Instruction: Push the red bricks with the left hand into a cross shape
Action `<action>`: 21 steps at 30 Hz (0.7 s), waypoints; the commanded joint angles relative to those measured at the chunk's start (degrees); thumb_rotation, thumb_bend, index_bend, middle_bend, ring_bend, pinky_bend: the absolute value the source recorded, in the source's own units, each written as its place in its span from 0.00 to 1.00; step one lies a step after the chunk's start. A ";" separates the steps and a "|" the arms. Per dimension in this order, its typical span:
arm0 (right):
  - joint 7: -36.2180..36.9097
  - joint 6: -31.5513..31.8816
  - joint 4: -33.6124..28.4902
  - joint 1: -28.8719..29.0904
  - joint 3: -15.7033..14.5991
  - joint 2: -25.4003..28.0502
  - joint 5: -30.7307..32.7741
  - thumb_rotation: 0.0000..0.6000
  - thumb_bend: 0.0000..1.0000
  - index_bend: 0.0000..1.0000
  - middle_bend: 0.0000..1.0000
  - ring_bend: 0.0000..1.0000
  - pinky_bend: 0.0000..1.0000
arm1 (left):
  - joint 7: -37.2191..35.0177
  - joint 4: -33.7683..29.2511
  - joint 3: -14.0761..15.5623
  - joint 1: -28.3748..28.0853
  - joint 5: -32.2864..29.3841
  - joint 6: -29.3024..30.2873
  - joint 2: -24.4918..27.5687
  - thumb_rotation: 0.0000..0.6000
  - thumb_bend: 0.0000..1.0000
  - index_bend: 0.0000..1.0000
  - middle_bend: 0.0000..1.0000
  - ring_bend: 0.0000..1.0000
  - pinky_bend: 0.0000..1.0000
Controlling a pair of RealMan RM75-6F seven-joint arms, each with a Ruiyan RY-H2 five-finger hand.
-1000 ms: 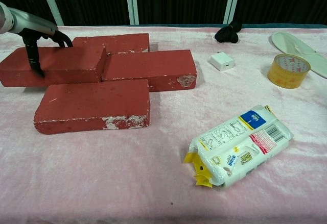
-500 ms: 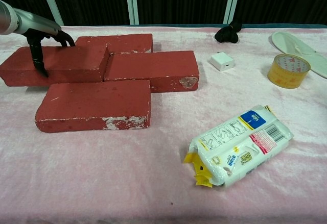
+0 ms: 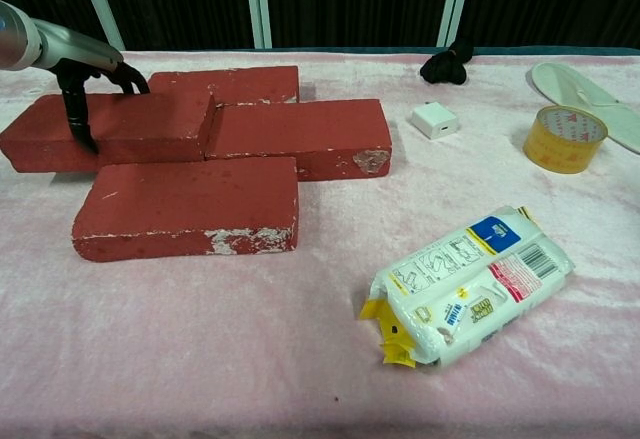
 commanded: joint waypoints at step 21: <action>-0.40 -0.06 -0.15 0.08 0.06 0.07 0.44 1.00 0.15 0.08 0.01 0.15 0.24 | -0.80 -2.64 -0.48 -0.57 0.03 -0.88 1.25 1.00 0.00 0.00 0.03 0.00 0.00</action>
